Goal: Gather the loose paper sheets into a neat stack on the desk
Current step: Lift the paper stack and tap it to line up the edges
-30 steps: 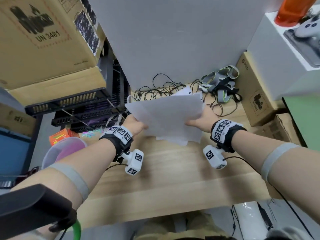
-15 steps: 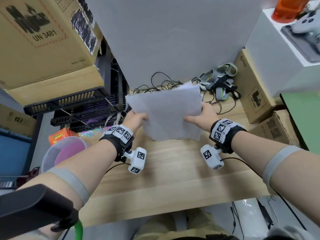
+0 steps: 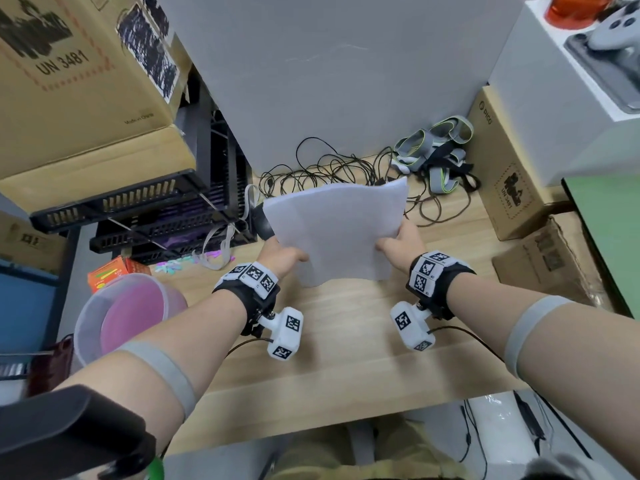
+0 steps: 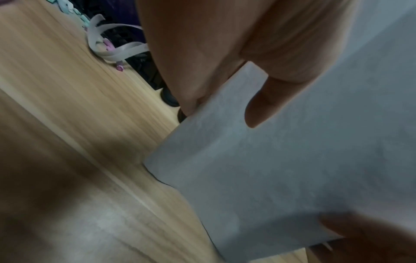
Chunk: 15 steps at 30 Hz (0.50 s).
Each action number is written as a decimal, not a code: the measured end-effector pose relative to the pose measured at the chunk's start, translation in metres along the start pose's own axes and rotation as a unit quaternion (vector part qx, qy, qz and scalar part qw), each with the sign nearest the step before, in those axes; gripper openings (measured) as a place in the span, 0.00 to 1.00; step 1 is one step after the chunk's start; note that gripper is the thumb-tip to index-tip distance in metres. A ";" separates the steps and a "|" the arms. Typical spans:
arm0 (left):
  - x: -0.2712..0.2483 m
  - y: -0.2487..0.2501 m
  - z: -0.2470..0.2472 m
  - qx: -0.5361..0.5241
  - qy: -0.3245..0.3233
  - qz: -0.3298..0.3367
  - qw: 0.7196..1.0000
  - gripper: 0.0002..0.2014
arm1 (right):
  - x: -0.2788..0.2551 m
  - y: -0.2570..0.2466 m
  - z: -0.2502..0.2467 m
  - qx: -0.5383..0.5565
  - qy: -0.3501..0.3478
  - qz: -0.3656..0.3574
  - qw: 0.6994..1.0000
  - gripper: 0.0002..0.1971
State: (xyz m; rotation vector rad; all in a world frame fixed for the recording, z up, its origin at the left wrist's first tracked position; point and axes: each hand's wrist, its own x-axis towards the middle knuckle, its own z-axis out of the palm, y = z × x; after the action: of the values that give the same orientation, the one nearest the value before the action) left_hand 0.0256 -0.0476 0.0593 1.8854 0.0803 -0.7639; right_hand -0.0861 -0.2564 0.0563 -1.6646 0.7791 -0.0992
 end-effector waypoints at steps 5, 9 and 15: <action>0.007 -0.003 0.000 -0.002 0.043 0.004 0.999 0.15 | 0.009 0.007 -0.001 -0.003 0.052 -0.010 0.999 0.11; 0.006 -0.014 -0.001 0.021 0.021 -0.017 0.999 0.18 | 0.006 0.014 -0.001 -0.062 -0.008 0.007 0.998 0.16; 0.005 -0.023 0.009 0.059 0.022 -0.004 0.998 0.19 | 0.005 0.024 0.000 -0.083 -0.013 0.023 0.996 0.16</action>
State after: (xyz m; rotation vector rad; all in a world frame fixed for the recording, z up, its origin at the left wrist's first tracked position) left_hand 0.0167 -0.0463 0.0359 2.0155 0.0720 -0.7460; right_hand -0.0932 -0.2601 0.0330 -1.7996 0.8230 0.0193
